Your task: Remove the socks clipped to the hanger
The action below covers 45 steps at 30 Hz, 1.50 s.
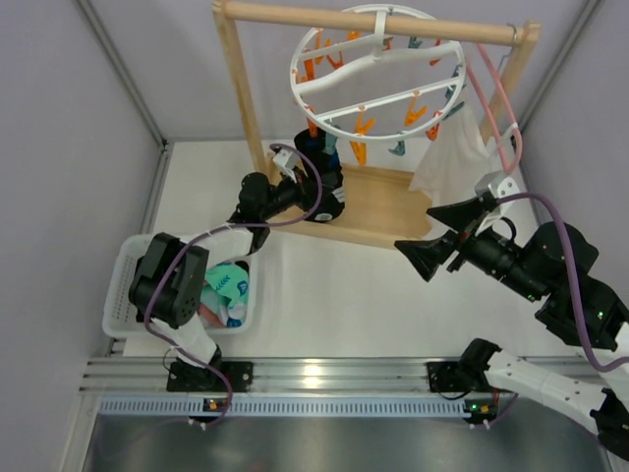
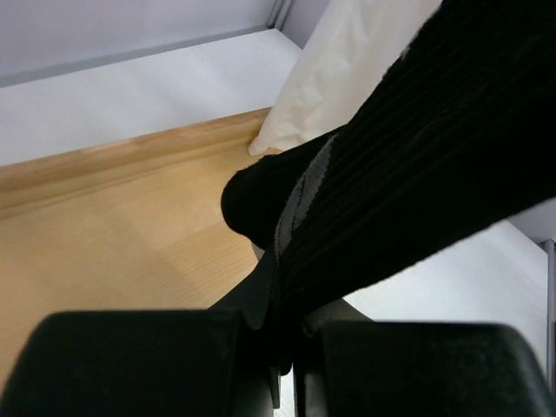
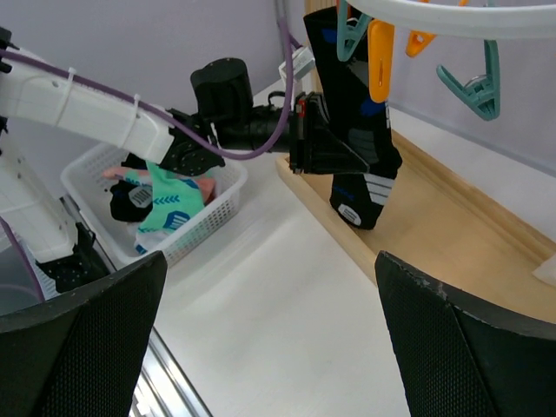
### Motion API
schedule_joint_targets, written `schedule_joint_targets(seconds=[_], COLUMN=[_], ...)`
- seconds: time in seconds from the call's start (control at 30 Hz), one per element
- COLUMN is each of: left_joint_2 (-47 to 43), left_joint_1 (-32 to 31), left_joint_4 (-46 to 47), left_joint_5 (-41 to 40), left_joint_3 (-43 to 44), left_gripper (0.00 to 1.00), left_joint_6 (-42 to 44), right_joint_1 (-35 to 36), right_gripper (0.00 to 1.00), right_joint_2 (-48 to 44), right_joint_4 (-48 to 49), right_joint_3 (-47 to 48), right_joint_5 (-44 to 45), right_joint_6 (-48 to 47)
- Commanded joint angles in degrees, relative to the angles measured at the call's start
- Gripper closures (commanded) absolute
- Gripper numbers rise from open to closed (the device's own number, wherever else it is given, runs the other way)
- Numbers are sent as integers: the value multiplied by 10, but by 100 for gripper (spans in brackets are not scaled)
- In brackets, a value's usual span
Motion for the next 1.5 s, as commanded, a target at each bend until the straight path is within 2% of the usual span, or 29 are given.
schedule_joint_targets(seconds=[0.0, 0.1, 0.13, 0.17, 0.2, 0.27, 0.3, 0.4, 0.43, 0.5, 0.53, 0.67, 0.77, 0.97, 1.1, 1.13, 1.23, 1.47], left_joint_2=[-75, -128, -161, -176, -191, -209, -206, -182, -161, -120, -104, -17, 59, 153, 196, 201, 221, 244], left_joint_1=[-26, -68, -84, -104, -154, -214, -271, -357, -374, -429, -447, -516, -553, -585, -588, -589, -590, -594], left_joint_4=[75, 65, 23, -4, -31, -101, -117, -161, -165, -167, -167, -167, -166, -166, -166, -166, -166, -166], left_joint_5=[-42, -179, -223, -305, -377, -466, -569, -680, -745, -819, -889, -1005, -1062, -1087, -1089, -1088, -1090, -1089], left_joint_3=[-39, -86, -89, -87, -75, -55, -31, 7, 29, 57, 72, 187, 273, 365, 420, 425, 448, 477], left_gripper=[100, 100, 100, 100, 100, 100, 100, 100, 100, 100, 100, 100, 100, 100, 100, 100, 100, 100], left_joint_6=[-12, -12, -5, 30, 49, 110, 126, 173, 198, 230, 253, 363, 439, 532, 581, 594, 614, 629], right_joint_1=[-4, -4, -4, -5, -4, -4, -4, -4, -4, -4, -4, -4, -4, -4, 19, 37, 68, 76], right_gripper=[1, 1, 0, 1, 1, 1, 0, 1, 0, 1, 1, 6, 11, 23, 24, 25, 27, 30], right_joint_2=[-4, -20, -35, -42, -47, -49, -40, -18, -1, 30, 45, 145, 212, 320, 349, 351, 366, 399], right_joint_4=[60, 109, 122, 133, 149, 143, 128, 93, 70, 46, 13, -95, -136, -228, -244, -244, -261, -274], right_joint_3=[-1, -16, -21, -26, -24, 0, 13, 80, 97, 150, 171, 315, 373, 469, 466, 464, 471, 472], right_joint_5=[-10, -11, -8, -4, -3, 25, 36, 94, 113, 131, 136, 151, 130, 167, 282, 346, 449, 514], right_joint_6=[13, 35, 46, 52, 58, 71, 74, 73, 69, 66, 58, 37, 19, -9, -26, -30, -39, -62])
